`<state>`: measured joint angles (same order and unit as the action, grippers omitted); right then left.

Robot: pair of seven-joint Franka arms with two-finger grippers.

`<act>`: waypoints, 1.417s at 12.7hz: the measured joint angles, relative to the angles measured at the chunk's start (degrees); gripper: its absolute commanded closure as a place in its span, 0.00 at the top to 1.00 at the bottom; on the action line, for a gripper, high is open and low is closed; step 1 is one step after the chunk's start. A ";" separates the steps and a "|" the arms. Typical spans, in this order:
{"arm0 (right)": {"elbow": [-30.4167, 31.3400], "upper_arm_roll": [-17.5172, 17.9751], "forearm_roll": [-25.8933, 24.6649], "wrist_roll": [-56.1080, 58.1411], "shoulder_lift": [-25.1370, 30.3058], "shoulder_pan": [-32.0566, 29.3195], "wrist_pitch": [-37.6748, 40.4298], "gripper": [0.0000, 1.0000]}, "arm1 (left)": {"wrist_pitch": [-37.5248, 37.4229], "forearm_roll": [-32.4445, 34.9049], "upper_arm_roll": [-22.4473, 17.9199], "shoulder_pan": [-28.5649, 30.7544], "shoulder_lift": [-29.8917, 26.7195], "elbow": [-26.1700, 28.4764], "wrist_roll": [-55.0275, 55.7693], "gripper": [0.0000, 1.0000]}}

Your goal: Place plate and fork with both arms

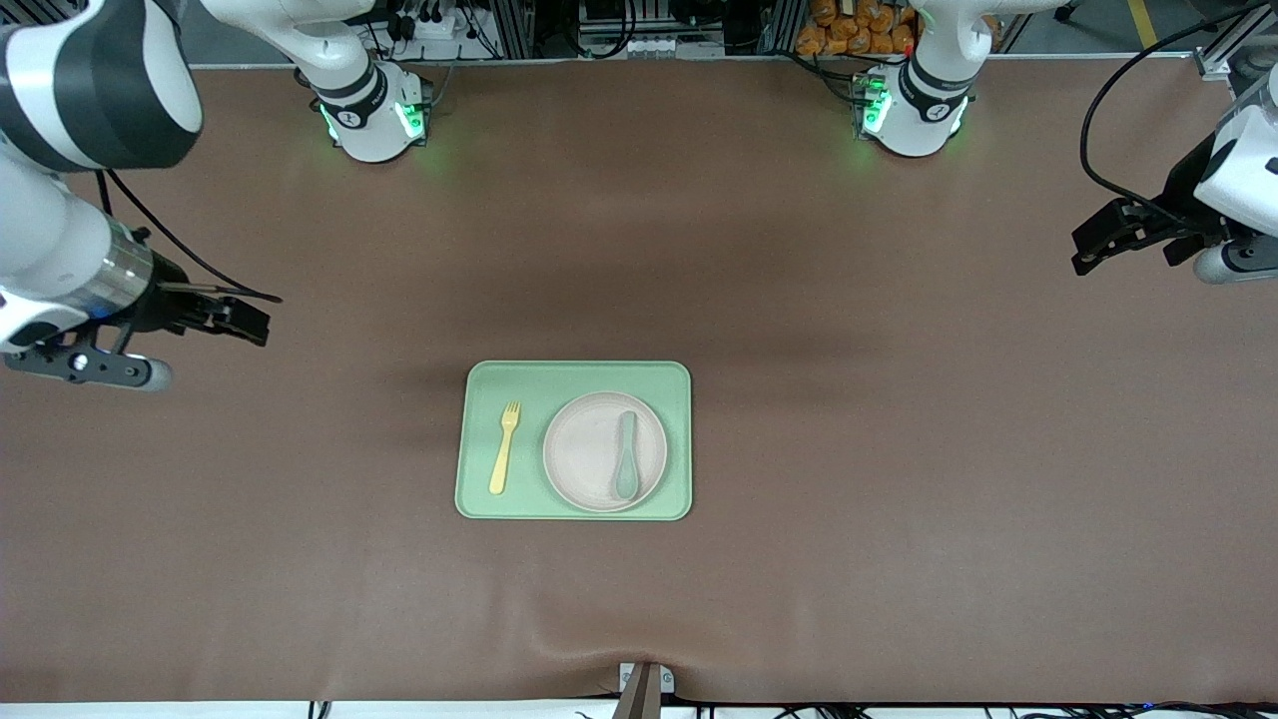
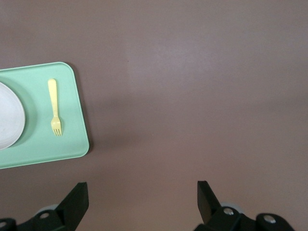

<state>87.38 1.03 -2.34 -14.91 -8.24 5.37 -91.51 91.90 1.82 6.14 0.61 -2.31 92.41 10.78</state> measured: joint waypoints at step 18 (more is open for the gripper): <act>3.34 0.27 0.02 5.62 8.62 -4.38 3.80 1.00 | 0.00 0.00 0.09 0.00 0.00 -0.01 0.00 1.00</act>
<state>90.72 1.30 -2.32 -9.29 0.38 0.99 -87.71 91.90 1.82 6.24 0.61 -2.31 92.40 10.78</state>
